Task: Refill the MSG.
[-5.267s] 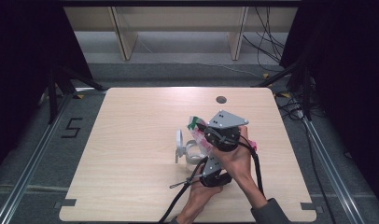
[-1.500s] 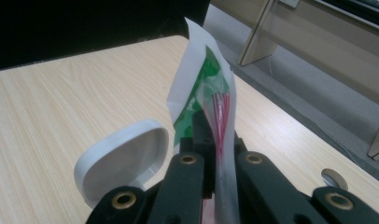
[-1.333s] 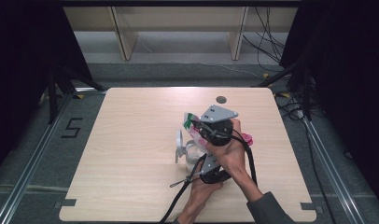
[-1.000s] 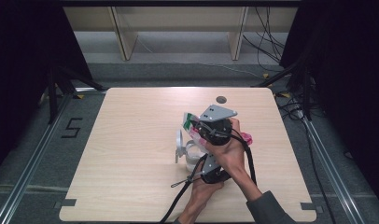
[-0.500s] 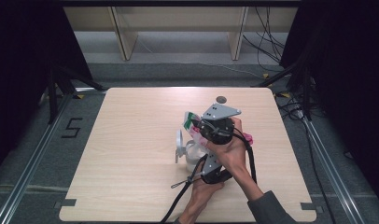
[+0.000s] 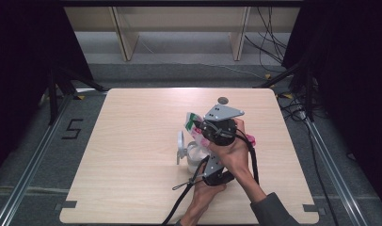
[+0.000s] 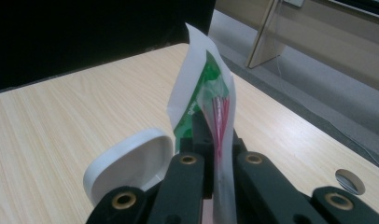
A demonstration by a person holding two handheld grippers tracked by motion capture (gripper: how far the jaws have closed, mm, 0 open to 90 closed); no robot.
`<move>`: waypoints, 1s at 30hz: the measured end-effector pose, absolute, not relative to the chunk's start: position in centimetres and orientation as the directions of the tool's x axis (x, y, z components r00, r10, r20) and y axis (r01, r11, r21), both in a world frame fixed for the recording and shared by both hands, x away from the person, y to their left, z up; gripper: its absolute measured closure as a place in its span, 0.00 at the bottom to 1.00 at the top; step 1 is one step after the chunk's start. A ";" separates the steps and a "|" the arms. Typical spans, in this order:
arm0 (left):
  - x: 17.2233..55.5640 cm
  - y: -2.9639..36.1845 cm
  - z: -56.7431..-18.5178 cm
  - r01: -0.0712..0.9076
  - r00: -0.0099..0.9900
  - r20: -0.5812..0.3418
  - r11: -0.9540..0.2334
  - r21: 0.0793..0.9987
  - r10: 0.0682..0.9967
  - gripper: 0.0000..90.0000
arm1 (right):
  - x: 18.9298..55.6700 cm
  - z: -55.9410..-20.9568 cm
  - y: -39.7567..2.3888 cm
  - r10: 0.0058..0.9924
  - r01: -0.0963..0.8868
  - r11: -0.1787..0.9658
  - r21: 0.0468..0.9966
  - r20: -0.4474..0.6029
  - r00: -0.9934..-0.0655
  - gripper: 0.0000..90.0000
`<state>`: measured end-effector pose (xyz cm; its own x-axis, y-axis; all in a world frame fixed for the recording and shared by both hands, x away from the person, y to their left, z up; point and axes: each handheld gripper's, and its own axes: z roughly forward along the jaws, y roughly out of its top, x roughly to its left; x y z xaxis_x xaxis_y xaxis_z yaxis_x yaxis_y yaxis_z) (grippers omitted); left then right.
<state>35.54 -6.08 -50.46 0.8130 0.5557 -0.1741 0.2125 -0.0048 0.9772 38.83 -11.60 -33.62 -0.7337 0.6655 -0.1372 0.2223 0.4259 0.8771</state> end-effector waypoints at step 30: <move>35.4 -6.4 -50.7 0.222 0.814 -0.192 0.013 0.975 0.548 0.82 | 39.4 -33.9 -11.3 0.651 0.238 0.458 0.856 -0.140 -0.746 1.00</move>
<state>35.37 -6.41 -50.66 0.8139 0.5483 -0.1921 0.2216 0.0127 0.9751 39.36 -11.31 -33.92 -0.7462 0.6508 -0.1401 0.2384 0.4578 0.8565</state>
